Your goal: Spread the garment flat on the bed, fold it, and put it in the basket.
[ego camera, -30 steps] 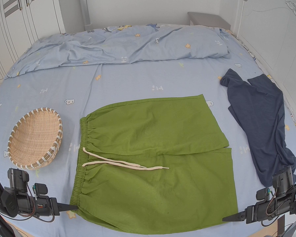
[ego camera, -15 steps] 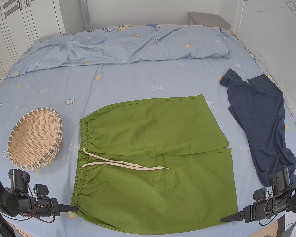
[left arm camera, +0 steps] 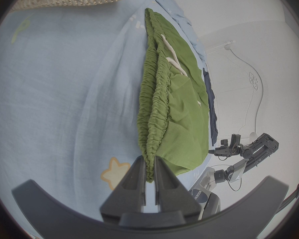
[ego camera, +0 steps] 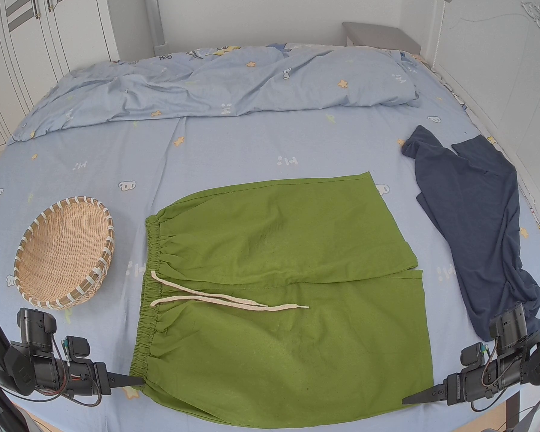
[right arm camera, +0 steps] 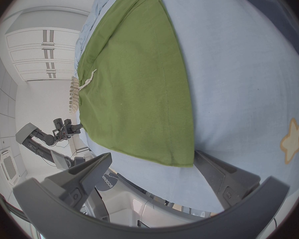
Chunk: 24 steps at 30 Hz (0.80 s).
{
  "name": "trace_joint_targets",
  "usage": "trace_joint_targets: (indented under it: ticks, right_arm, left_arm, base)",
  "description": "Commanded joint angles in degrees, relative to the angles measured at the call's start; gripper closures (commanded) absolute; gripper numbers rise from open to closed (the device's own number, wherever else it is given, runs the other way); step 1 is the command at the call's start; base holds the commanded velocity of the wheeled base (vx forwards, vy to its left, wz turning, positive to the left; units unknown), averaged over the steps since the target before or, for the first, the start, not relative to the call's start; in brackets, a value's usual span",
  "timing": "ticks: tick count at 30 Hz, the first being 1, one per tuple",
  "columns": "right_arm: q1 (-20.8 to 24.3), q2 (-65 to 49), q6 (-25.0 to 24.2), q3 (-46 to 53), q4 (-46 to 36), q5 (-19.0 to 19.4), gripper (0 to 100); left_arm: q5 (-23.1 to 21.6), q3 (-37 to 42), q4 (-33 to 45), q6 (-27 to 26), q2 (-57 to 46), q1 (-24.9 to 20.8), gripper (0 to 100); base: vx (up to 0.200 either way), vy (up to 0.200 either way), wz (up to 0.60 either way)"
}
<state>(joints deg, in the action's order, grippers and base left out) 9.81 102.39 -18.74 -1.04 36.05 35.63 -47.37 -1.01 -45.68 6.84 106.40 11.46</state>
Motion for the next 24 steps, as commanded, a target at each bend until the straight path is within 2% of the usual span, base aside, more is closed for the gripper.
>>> trace_joint_targets:
  ticks: [1,7,8,24]
  right_arm:
    - [-0.1,1.8,0.0,-0.1,0.9,0.7,0]
    - [-0.1,1.9,-0.1,0.0,1.4,0.8,0]
    - [-0.1,1.9,-0.1,0.1,1.4,0.8,100]
    - [-1.9,1.2,-0.1,1.0,1.2,0.8,100]
  left_arm:
    - [0.0,1.0,0.1,0.0,0.2,0.1,100]
    - [0.0,1.0,-0.1,0.0,0.2,0.3,100]
    - [0.1,1.0,-0.2,0.0,0.2,0.3,100]
    - [0.1,1.0,0.1,0.4,-0.5,0.7,100]
  base:
    - [0.0,0.0,0.0]
    - [0.0,0.0,0.0]
    - [0.0,0.0,0.0]
    - [0.0,0.0,0.0]
